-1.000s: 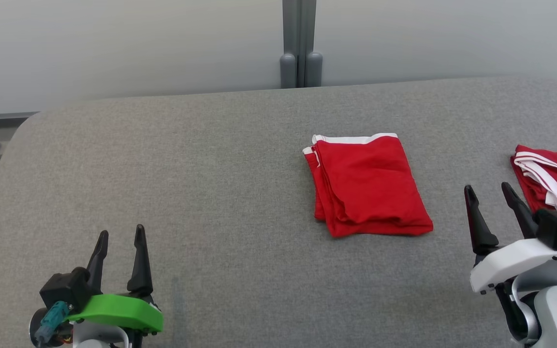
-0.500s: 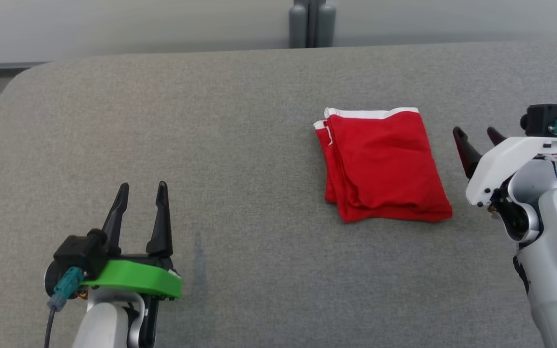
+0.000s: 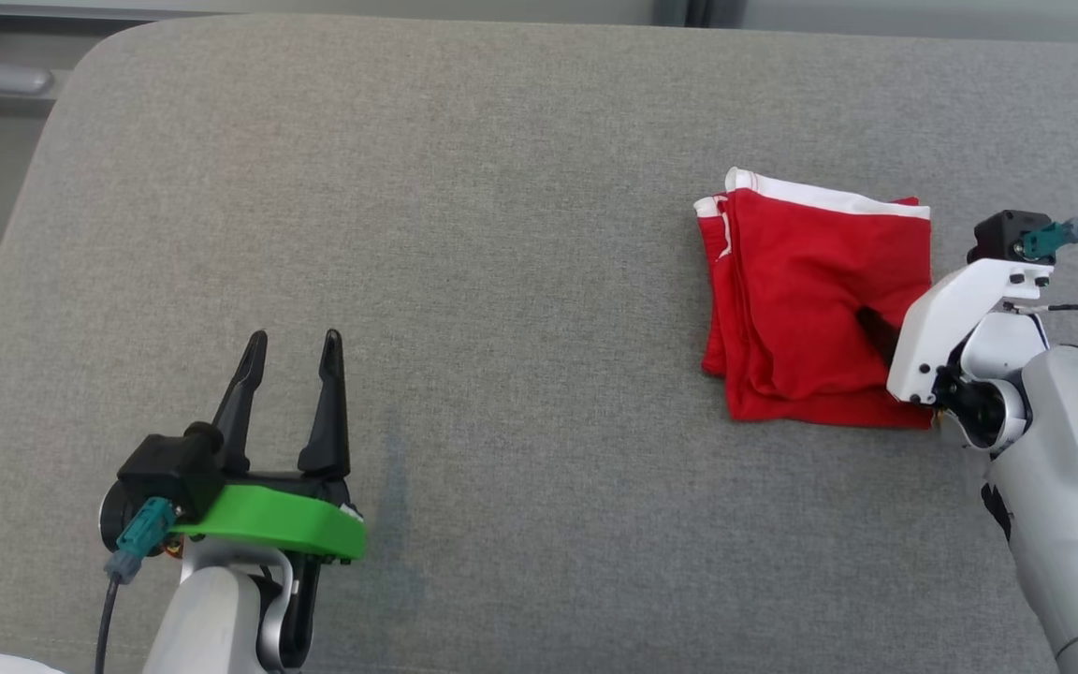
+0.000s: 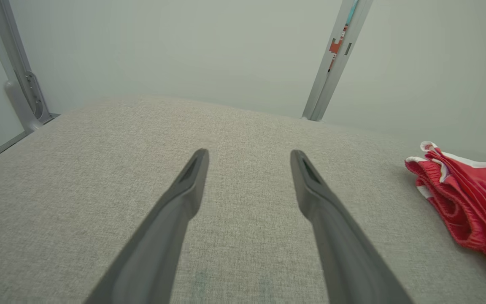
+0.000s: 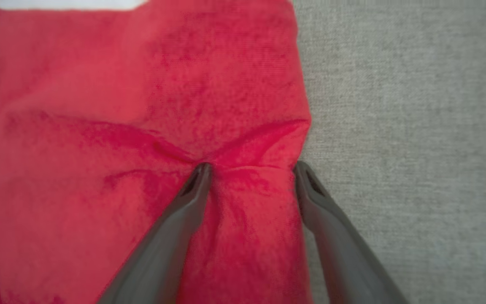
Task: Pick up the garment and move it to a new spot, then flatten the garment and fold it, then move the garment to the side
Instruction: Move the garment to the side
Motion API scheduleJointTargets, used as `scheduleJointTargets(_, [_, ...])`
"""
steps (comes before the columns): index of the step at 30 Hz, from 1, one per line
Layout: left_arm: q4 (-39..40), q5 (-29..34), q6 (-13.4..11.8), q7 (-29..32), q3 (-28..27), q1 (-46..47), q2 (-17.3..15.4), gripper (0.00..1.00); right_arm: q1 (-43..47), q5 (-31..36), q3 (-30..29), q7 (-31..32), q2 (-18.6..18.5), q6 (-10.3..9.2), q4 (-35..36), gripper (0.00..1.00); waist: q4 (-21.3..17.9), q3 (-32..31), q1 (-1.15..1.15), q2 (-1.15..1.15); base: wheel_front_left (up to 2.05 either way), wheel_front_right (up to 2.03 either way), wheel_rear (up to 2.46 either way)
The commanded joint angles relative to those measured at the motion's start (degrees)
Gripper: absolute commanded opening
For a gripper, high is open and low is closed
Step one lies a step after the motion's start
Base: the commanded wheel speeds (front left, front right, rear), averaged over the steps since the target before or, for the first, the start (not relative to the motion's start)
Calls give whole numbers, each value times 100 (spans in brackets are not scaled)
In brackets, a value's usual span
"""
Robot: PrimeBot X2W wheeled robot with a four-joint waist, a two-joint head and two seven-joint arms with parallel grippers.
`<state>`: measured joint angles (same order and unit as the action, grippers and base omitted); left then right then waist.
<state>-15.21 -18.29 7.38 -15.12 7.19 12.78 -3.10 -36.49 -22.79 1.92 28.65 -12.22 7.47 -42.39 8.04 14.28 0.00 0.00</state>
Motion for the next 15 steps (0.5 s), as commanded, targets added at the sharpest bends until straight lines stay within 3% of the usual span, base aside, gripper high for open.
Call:
scheduleJointTargets(1, [-18,-31,15,2,-48,74,-32,100,78,-57,153,61,48,3,-133,24,-8,8,0,0,0,0,0])
scheduleJointTargets(2, [-25,-29,15,1,-65,55,-34,100,57,-66,272,116,5,2,-137,0,-38,-15,0,0,0,0,0])
scheduleJointTargets(9, [-26,-41,15,1,-150,-100,-43,100,-402,-61,1381,303,-879,-3,552,0,-478,-194,0,0,0,0,0])
scheduleJointTargets(15, [10,-30,15,1,-212,-170,-62,100,-792,-477,2077,894,-1825,-3,1427,0,-1051,-232,0,0,0,0,0])
